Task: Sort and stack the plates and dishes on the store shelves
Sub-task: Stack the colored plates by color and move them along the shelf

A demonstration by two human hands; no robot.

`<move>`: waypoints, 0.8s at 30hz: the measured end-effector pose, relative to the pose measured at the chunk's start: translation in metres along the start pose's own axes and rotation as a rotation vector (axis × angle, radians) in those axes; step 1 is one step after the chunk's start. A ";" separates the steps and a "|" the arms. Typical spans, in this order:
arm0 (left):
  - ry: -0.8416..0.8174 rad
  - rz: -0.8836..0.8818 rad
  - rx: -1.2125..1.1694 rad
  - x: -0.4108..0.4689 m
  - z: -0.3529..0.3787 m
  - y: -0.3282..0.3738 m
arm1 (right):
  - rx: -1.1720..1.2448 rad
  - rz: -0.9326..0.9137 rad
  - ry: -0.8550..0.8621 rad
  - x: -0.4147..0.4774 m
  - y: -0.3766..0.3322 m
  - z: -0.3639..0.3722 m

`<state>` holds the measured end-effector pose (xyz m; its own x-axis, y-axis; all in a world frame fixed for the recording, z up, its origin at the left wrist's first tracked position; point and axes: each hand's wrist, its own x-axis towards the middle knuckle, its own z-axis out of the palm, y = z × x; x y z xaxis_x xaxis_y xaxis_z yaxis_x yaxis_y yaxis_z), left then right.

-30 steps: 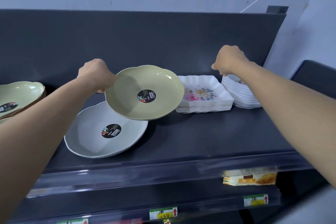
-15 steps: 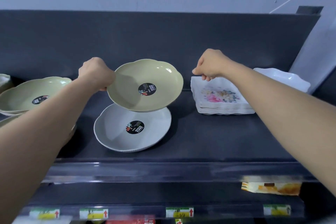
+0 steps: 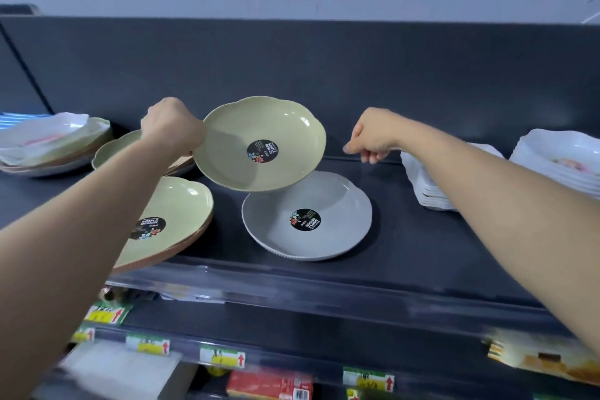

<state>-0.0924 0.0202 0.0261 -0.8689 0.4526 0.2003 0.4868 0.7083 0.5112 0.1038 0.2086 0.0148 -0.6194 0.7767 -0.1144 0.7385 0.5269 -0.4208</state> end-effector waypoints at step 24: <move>0.043 -0.187 0.123 0.000 -0.069 -0.130 | -0.016 -0.307 -0.110 0.017 -0.153 0.058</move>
<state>-0.1619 -0.1093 0.0172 -0.9468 0.2858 0.1483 0.3220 0.8398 0.4371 -0.0349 0.1212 0.0246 -0.8381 0.5395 -0.0810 0.5164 0.7368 -0.4364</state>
